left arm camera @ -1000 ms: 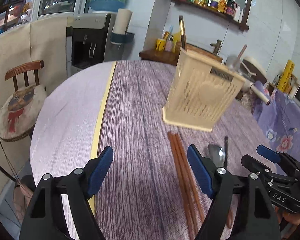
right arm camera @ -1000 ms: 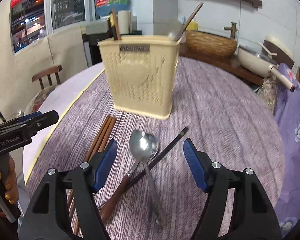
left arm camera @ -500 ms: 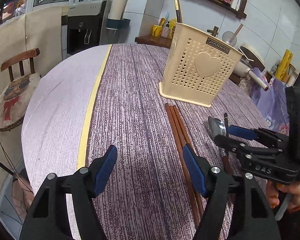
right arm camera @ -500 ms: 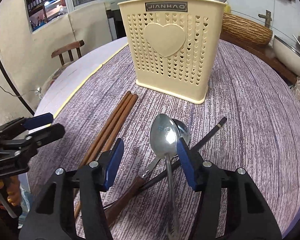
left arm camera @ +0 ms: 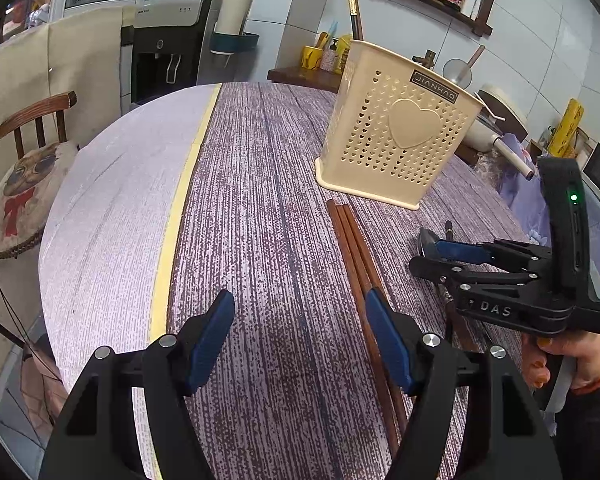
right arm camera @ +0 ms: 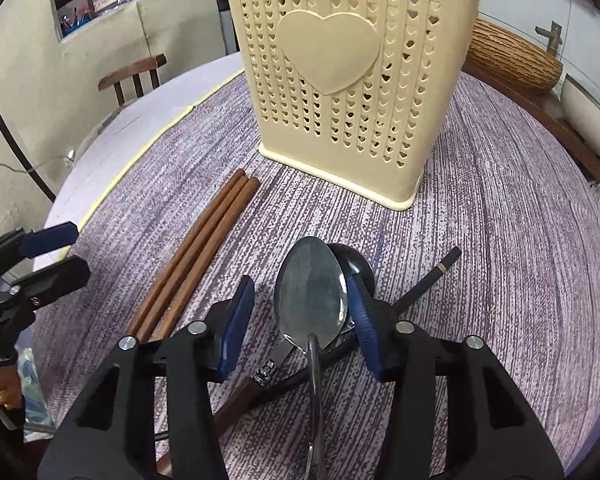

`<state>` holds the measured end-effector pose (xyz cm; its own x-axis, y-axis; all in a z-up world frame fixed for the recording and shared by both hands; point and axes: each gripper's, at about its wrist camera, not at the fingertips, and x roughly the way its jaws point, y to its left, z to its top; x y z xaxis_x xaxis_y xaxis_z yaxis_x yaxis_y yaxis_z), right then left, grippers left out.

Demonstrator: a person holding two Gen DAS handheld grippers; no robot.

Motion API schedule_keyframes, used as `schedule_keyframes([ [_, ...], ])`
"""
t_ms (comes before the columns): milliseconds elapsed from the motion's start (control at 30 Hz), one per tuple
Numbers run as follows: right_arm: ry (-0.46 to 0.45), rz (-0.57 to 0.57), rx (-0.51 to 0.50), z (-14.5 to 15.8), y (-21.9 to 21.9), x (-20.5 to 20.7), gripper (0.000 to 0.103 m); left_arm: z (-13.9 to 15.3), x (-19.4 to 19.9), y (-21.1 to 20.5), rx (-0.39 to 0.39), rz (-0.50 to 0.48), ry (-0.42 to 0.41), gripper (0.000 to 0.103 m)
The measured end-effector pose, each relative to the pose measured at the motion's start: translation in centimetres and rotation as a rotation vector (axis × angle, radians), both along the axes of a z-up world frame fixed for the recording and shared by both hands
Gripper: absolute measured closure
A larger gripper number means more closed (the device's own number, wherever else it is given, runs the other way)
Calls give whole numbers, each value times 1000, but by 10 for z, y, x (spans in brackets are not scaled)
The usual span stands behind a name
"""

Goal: Organize utensils
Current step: 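Grasp another steel spoon by its handle with the right tool, then grasp a pair of wooden chopsticks with the left tool while the right tool holds the spoon up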

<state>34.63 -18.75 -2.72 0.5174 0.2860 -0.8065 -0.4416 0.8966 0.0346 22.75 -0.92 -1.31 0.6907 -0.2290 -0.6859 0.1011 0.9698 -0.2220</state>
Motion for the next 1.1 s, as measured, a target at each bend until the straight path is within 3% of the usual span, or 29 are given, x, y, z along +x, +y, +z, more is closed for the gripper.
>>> schedule_keyframes([
  [100, -5, -4, -25, -1, -1, 1, 68, -1, -1, -1, -2, -4, 1, 36],
  [467, 0, -45, 29, 1, -8, -5, 68, -1, -1, -5, -5, -9, 4, 36],
  [667, -55, -206, 105, 23, -36, -19, 68, -2, -1, -7, -3, -10, 5, 36],
  [800, -90, -368, 74, 30, -62, -29, 68, -4, 1, -9, -2, -15, 12, 36],
  [933, -67, -451, 44, 21, -78, -27, 68, -6, 6, -17, 15, -31, 20, 36],
  [1100, -46, -488, 10, 8, -88, -27, 69, -11, 14, -30, 56, -73, 43, 50],
])
